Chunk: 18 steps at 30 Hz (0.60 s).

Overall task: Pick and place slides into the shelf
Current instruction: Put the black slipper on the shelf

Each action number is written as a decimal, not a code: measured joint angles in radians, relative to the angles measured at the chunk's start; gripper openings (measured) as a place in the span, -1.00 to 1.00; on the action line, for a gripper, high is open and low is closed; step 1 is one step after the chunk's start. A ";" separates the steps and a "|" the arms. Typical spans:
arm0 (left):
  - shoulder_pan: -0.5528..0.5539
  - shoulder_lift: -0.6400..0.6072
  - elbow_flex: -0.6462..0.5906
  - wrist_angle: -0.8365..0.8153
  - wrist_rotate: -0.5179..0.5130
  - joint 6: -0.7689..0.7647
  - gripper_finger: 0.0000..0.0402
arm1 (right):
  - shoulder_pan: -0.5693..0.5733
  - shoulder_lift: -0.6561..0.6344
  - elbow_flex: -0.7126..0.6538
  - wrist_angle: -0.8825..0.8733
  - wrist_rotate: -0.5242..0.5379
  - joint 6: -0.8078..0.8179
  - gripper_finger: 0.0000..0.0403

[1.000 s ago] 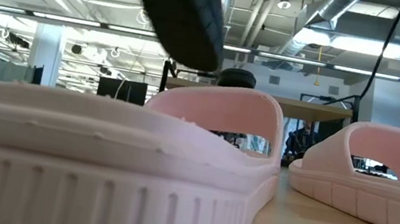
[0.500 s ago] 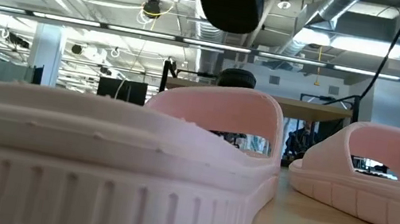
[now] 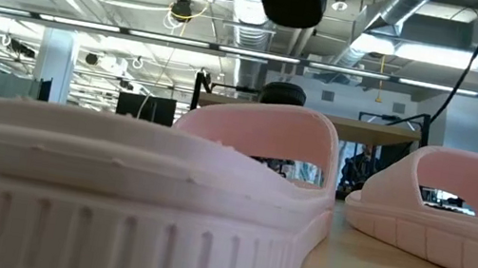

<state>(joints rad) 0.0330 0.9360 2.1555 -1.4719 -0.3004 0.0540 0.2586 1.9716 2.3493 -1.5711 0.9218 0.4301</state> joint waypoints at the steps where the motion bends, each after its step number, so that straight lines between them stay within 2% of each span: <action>1: 0.000 0.000 0.000 0.000 0.000 -0.006 -0.24 | -0.003 -0.015 0.000 0.000 0.000 -0.013 -1.00; 6: 0.000 0.000 0.000 0.000 0.000 -0.033 -0.24 | -0.014 -0.122 -0.095 0.001 0.007 -0.034 -1.00; 14: 0.000 0.009 0.000 0.048 0.000 -0.024 -0.24 | -0.015 -0.354 -0.443 0.002 0.007 0.086 -1.00; 18: 0.000 0.034 0.000 0.086 -0.016 -0.001 -0.24 | -0.023 -0.460 -0.616 0.036 0.007 0.093 -1.00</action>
<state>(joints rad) 0.0330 0.9695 2.1551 -1.3862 -0.3161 0.0533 0.2353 1.5119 1.7333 -1.5348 0.9290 0.5236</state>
